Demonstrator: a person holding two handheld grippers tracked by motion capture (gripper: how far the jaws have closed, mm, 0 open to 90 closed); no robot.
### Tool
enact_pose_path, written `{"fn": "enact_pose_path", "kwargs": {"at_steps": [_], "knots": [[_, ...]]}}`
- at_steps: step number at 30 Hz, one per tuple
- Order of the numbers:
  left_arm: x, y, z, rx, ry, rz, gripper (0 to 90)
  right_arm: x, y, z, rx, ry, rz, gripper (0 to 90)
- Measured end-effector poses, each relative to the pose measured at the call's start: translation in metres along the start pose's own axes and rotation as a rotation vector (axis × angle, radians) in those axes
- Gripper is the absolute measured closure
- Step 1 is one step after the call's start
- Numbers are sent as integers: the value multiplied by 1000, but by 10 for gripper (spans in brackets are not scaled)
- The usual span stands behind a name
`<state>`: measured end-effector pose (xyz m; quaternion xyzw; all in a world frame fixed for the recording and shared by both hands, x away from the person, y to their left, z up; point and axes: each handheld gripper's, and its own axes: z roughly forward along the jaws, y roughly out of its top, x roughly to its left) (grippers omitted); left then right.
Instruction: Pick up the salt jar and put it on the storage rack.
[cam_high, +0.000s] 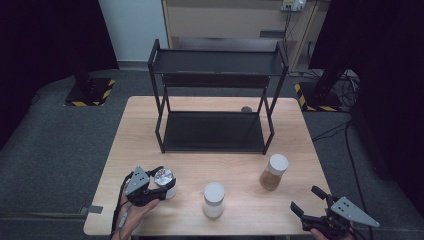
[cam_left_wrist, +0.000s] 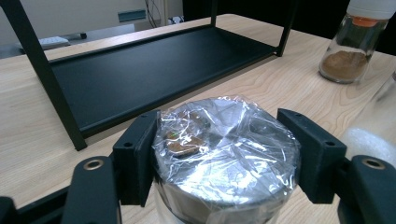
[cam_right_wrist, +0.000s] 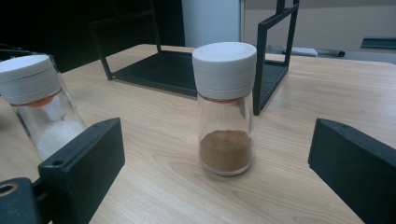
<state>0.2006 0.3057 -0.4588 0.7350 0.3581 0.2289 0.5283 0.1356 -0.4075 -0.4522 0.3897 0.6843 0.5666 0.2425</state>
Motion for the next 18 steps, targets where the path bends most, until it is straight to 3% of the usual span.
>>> {"fn": "enact_pose_path", "kwargs": {"at_steps": [8, 18], "knots": [[0, 2, 1, 0, 4, -13, 330, 0, 0, 0, 0, 0, -1, 41], [-2, 12, 3, -15, 18, 2, 332, 0, 0, 0, -1, 2, -3, 43]]}}
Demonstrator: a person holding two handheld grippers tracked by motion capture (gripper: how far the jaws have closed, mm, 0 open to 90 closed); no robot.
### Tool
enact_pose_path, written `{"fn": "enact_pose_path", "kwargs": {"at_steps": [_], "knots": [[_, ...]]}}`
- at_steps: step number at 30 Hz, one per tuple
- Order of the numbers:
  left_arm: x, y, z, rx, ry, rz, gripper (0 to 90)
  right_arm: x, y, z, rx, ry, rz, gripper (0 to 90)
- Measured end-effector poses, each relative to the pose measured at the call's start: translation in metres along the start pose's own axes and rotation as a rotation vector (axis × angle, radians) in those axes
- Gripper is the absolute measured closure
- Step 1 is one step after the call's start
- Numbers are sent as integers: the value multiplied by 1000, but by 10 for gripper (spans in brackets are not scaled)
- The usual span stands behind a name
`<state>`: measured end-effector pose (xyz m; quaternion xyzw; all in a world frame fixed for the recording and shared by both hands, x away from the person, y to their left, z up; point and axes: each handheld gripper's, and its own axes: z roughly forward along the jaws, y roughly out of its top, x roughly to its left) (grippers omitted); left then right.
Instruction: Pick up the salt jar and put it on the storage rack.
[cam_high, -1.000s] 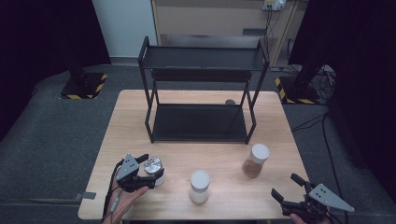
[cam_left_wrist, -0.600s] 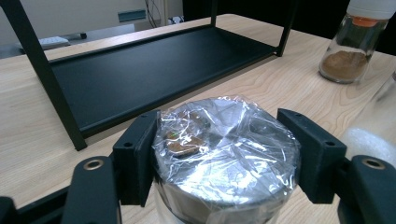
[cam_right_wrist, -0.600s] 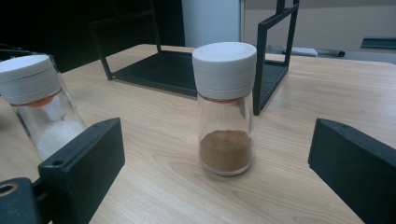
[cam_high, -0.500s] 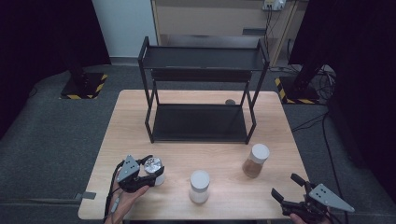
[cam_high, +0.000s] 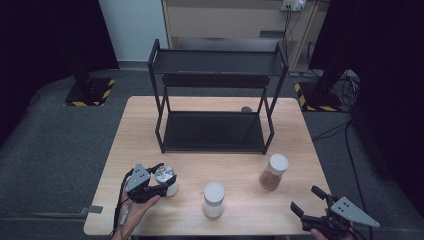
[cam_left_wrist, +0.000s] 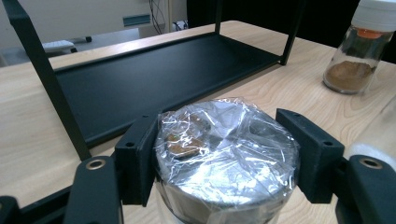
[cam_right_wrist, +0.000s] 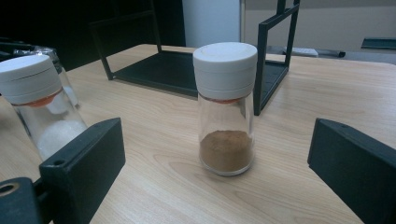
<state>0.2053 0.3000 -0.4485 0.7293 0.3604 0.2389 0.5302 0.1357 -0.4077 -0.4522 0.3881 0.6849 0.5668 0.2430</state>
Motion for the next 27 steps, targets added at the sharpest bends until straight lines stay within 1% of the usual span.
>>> {"fn": "enact_pose_path", "kwargs": {"at_steps": [9, 15, 20, 25, 27], "knots": [[0, 19, 7, -19, 9, 25, 333, 0, 0, 0, 0, 1, 0, 45], [-1, 32, 15, -32, 14, 30, 334, 0, 0, 0, -1, 2, 1, 45], [3, 41, 23, -42, 15, 16, 335, -1, 0, 0, -1, 3, 3, 45], [4, 49, 32, -49, 37, 10, 335, -1, 0, 0, -1, 4, 4, 47], [6, 52, 36, -51, 41, 1, 335, -1, -1, 0, -1, 4, 5, 47]]}}
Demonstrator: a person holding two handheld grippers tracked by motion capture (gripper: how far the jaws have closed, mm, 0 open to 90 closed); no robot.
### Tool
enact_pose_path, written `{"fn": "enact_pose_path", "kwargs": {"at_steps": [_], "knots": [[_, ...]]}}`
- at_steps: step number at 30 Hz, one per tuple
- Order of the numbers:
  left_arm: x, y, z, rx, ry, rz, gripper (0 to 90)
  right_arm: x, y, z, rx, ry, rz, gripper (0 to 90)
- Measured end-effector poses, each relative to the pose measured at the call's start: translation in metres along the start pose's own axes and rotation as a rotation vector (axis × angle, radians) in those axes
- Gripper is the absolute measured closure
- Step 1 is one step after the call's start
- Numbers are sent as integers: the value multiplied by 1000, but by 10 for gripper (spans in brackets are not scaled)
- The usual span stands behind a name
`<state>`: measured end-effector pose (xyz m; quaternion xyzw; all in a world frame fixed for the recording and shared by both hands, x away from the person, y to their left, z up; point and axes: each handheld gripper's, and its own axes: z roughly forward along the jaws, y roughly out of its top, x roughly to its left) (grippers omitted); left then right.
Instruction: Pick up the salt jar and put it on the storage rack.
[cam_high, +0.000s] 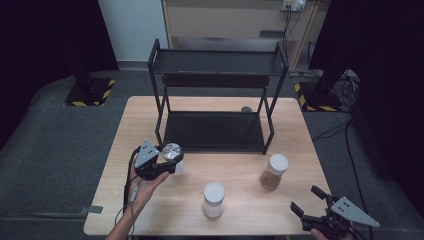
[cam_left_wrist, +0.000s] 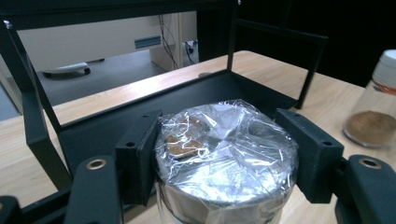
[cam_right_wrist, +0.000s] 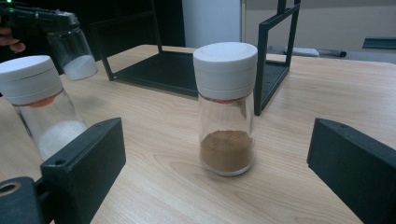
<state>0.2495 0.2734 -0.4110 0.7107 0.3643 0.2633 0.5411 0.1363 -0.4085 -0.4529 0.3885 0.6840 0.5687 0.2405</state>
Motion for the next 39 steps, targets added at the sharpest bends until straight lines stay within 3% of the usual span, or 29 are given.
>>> {"fn": "enact_pose_path", "kwargs": {"at_steps": [17, 21, 39], "knots": [[5, 16, 43, -4, 73, 8, 336, -1, -1, 0, -1, 0, 9, 48], [6, 21, 53, 2, 89, 33, 336, -2, -1, 0, -2, -1, 10, 48], [19, 19, 98, 9, 132, -2, 337, -3, -2, -1, -5, -3, 22, 49]]}}
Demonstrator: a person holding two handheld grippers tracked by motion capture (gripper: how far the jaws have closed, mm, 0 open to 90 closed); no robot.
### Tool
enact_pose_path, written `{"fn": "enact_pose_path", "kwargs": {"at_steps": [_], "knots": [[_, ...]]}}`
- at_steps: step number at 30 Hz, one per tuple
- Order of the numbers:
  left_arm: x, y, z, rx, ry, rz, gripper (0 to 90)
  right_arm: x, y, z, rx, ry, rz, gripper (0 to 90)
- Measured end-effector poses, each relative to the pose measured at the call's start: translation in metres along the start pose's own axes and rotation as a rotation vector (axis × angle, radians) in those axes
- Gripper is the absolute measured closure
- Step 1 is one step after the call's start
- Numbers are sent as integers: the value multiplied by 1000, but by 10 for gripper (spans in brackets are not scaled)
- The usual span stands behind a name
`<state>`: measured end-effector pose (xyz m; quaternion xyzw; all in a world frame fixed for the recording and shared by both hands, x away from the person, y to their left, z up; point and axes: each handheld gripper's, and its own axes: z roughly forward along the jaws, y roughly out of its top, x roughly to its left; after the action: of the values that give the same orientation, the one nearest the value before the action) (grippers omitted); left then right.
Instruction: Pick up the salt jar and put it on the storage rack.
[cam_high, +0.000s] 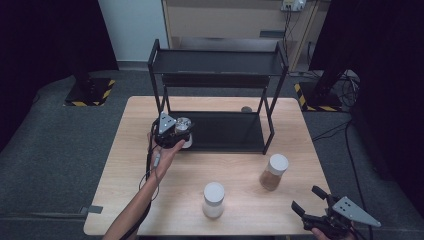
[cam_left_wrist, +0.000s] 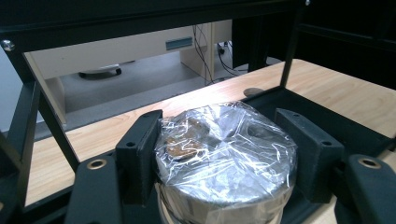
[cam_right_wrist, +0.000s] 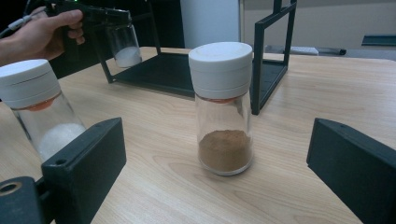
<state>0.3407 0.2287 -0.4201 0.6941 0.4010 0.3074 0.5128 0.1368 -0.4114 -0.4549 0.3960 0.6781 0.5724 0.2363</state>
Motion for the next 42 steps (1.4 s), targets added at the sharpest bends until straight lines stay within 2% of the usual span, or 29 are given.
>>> {"fn": "enact_pose_path", "kwargs": {"at_steps": [7, 15, 42], "knots": [[1, 0, 16, -1, 13, -1, 337, 0, 0, 0, 0, 1, 2, 50], [4, -4, 28, 10, 50, -1, 337, 0, 0, 0, -1, 2, 1, 50], [5, -19, 41, 32, 65, -17, 338, -1, 0, 0, -1, 3, 3, 51]]}}
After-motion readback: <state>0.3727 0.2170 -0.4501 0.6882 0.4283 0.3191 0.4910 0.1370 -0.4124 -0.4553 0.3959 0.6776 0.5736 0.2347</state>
